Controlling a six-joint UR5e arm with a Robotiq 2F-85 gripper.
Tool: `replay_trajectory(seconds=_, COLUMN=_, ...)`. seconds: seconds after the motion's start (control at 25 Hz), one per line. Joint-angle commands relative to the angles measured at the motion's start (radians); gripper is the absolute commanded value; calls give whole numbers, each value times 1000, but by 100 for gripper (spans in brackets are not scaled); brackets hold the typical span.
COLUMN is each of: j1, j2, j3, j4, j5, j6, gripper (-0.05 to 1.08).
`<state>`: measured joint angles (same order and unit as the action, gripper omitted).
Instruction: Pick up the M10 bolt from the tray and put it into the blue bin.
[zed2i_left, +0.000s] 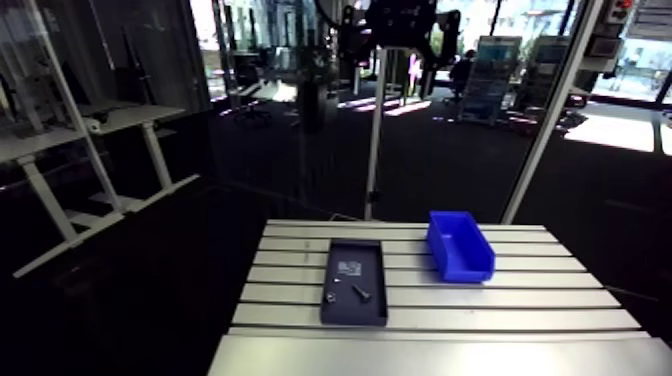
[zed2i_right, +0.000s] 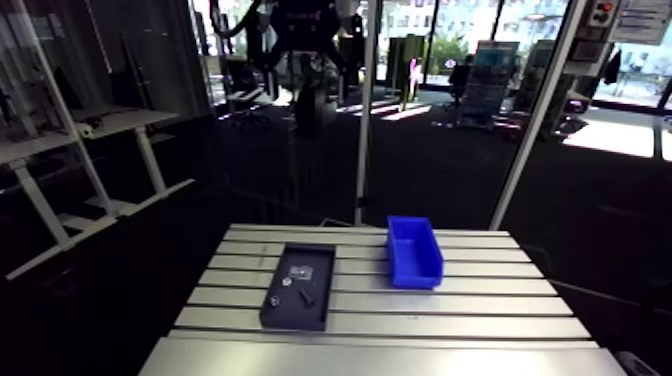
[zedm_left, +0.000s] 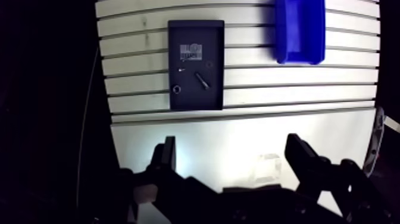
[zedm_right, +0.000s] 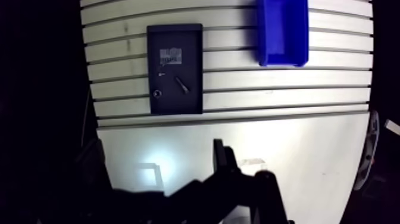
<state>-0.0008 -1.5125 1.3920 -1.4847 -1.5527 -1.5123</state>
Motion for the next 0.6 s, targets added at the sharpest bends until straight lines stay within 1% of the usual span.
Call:
replay_trajectory(seconds=0.04, j1=1, j2=4, j3=-2, j4=-1, j5=-3, j6=-15, gripper=1)
replay_trajectory(seconds=0.24, j1=-1, j2=15, j3=-2, j4=-2, j5=-11, j6=-22, gripper=1)
replay_trajectory(seconds=0.28, j1=-1, j2=15, j3=0, j4=-4, j5=-14, j6=-41, gripper=1)
replay_trajectory(seconds=0.52, j1=1, j2=22, j3=18, j4=-12, j5=-13, j6=-159, gripper=1)
replay_trajectory(seconds=0.6, j1=-1, j2=22, j3=55, j4=-55, j5=-11, j6=-237, gripper=1)
